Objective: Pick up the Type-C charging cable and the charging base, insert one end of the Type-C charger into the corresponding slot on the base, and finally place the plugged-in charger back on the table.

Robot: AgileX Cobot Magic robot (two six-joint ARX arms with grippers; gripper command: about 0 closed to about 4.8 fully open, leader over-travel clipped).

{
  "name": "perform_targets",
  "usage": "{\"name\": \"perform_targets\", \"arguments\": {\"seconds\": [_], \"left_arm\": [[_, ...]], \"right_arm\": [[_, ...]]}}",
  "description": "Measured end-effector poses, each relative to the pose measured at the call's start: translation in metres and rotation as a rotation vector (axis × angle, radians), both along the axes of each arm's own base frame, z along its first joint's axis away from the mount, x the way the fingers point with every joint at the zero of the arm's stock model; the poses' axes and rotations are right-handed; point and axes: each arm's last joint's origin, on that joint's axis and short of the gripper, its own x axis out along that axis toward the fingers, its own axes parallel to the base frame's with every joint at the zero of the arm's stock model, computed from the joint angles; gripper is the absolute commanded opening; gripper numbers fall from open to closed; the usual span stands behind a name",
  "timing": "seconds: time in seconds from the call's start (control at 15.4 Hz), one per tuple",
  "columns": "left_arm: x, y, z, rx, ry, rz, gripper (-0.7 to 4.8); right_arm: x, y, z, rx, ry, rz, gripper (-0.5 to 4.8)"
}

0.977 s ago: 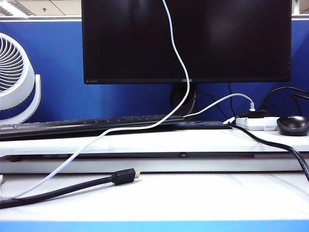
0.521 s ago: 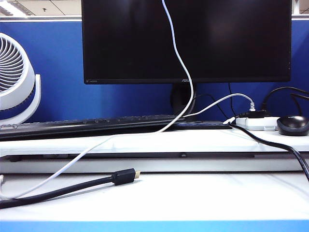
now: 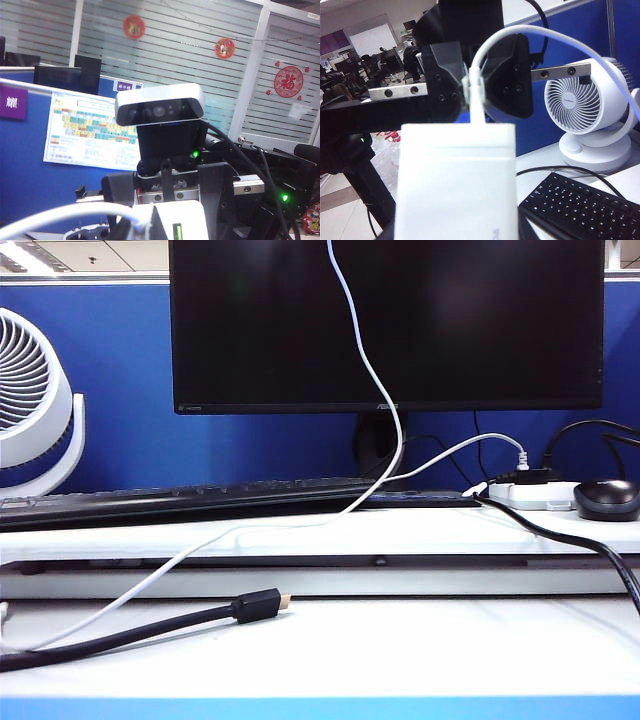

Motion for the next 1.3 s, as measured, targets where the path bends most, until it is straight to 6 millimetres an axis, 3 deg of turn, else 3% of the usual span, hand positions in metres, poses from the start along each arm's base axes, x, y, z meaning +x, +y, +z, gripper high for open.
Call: {"name": "perform_targets", "arguments": {"seconds": [0.13,0.2,0.26,0.33,0.39,0.59,0.72,0.98,1.04,1.17,1.24,1.3], "left_arm": [[-0.003,-0.004,0.0,0.002,0.001,-0.002,-0.06],[-0.003,-0.004,0.0,0.006,0.005,-0.002,0.37],[-0.003,-0.005,-0.002,0.02,0.02,-0.017,1.36],[-0.003,-0.007,-0.003,0.023,0.021,-0.026,4.15],[-0.002,-0.008,-0.003,0.024,0.039,-0.03,4.66],[0.004,-0.002,-0.009,0.05,0.051,-0.035,4.66],[0.013,0.0,-0.022,0.098,0.093,-0.067,4.66],[0.015,0.011,-0.017,0.079,0.071,-0.018,4.5],[0.019,0.018,-0.017,0.075,0.073,0.015,4.13],[0.024,0.023,-0.017,0.056,0.086,0.085,2.57],[0.025,0.025,-0.017,0.054,0.084,0.094,1.13],[0.027,0.029,-0.016,0.047,0.086,0.123,0.16]], "right_arm": [[0.0,0.0,0.0,0.001,-0.004,0.014,-0.05],[0.001,0.0,0.0,0.0,-0.003,0.017,-0.05],[0.001,0.001,0.001,0.006,-0.026,0.024,-0.05],[0.001,0.0,0.0,0.003,-0.016,0.022,-0.05],[0.0,0.001,0.001,0.002,-0.059,0.054,-0.05],[0.004,-0.005,-0.004,-0.047,-0.101,-0.062,-0.06],[0.009,-0.015,0.004,-0.032,-0.155,-0.184,-0.06],[0.012,-0.021,0.001,-0.064,-0.171,-0.265,-0.05],[0.015,-0.021,-0.003,-0.092,-0.16,-0.301,-0.05],[0.017,-0.022,-0.013,-0.184,-0.158,-0.382,-0.05],[0.018,-0.023,-0.018,-0.241,-0.154,-0.427,-0.05],[0.021,-0.023,-0.024,-0.287,-0.134,-0.451,-0.05]]}}
